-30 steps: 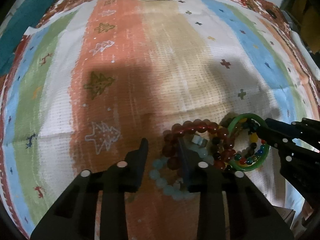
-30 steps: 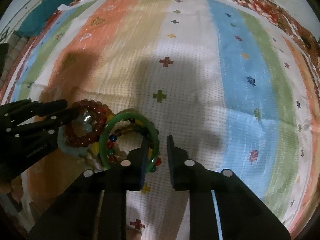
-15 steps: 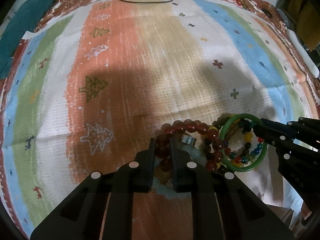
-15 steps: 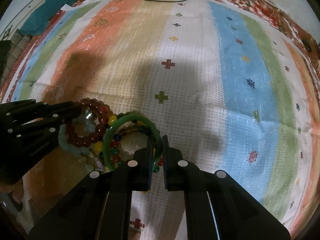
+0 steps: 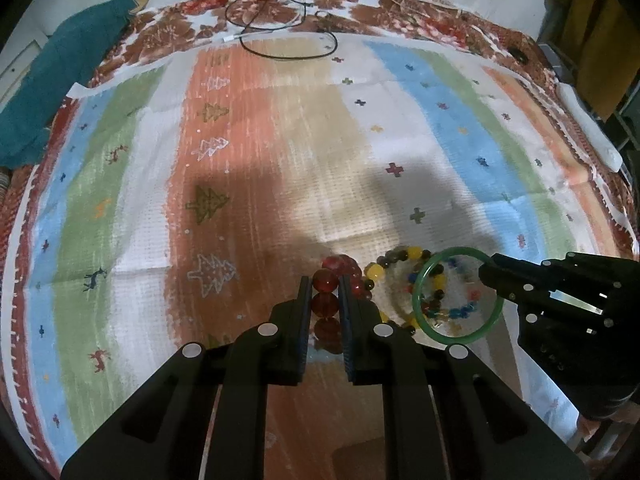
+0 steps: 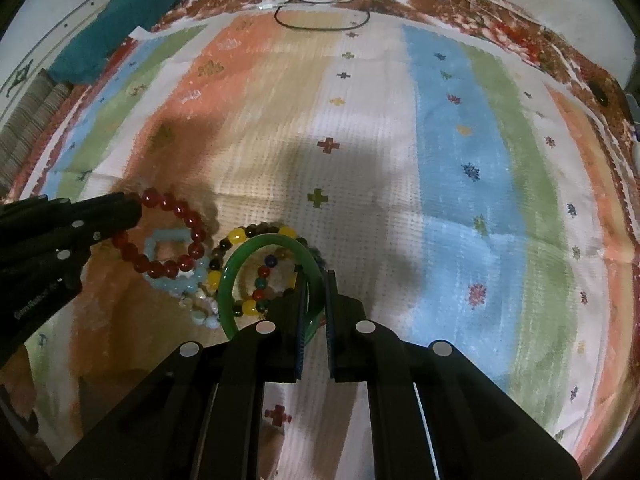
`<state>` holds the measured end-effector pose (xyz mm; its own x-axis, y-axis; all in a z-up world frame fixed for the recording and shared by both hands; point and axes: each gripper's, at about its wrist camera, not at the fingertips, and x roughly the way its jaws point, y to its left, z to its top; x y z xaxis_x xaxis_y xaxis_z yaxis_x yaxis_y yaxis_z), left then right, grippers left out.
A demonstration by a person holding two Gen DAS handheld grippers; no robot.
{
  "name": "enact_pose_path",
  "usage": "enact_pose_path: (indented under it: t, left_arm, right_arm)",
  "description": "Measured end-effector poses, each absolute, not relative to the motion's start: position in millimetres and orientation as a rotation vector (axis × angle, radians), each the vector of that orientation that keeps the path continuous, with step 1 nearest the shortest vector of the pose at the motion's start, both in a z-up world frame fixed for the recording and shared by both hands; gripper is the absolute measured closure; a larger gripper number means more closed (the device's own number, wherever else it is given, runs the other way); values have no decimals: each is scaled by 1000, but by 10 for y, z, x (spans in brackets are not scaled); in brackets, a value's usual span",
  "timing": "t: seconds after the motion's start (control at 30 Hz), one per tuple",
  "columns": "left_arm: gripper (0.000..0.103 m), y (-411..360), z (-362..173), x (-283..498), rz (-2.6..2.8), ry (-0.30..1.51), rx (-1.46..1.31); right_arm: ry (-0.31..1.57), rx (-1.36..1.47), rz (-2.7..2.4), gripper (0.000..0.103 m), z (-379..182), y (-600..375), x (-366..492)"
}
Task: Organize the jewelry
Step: 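Lift both bracelets and carry them over the silver tin with both tools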
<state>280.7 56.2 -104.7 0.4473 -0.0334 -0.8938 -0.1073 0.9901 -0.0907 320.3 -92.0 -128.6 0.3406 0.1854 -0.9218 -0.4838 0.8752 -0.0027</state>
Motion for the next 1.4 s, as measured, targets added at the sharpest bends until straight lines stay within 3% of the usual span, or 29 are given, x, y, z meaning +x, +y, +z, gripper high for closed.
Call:
enact_pose_path:
  t: [1.4]
  left_arm:
    - [91, 330, -258, 1976, 25, 964, -152]
  right_arm:
    - [1027, -233, 475, 94, -746, -1109, 2600]
